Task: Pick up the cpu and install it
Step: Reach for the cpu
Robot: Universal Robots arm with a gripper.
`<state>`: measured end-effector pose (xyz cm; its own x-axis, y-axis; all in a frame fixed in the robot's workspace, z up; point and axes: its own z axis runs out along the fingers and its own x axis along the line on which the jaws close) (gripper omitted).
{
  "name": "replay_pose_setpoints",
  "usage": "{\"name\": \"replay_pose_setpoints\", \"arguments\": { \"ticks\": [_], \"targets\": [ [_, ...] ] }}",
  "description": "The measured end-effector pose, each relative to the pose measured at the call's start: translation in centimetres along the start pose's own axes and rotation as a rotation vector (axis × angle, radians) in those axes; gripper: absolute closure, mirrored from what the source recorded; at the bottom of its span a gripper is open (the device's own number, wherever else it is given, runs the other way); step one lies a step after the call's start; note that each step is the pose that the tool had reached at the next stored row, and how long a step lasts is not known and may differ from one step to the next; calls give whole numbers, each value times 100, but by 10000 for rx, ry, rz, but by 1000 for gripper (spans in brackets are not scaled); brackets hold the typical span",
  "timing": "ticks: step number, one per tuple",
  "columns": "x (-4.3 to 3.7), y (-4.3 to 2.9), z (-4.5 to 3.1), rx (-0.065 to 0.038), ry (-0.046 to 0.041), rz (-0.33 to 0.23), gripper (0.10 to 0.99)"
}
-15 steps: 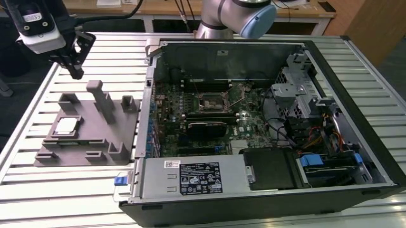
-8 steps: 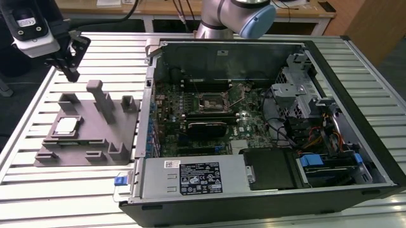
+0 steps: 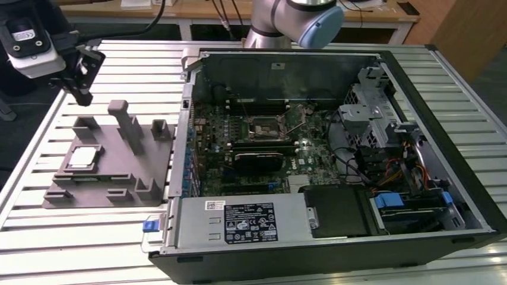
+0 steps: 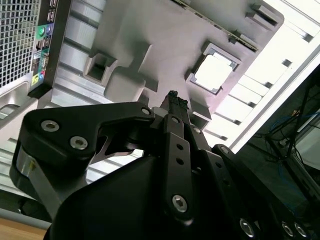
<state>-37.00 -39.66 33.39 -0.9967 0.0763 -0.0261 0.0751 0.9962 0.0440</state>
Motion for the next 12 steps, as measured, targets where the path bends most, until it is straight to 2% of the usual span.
{"name": "replay_pose_setpoints", "arguments": {
  "ticks": [12],
  "targets": [
    [216, -20, 159, 21, -1, -1, 980]
  ]
}}
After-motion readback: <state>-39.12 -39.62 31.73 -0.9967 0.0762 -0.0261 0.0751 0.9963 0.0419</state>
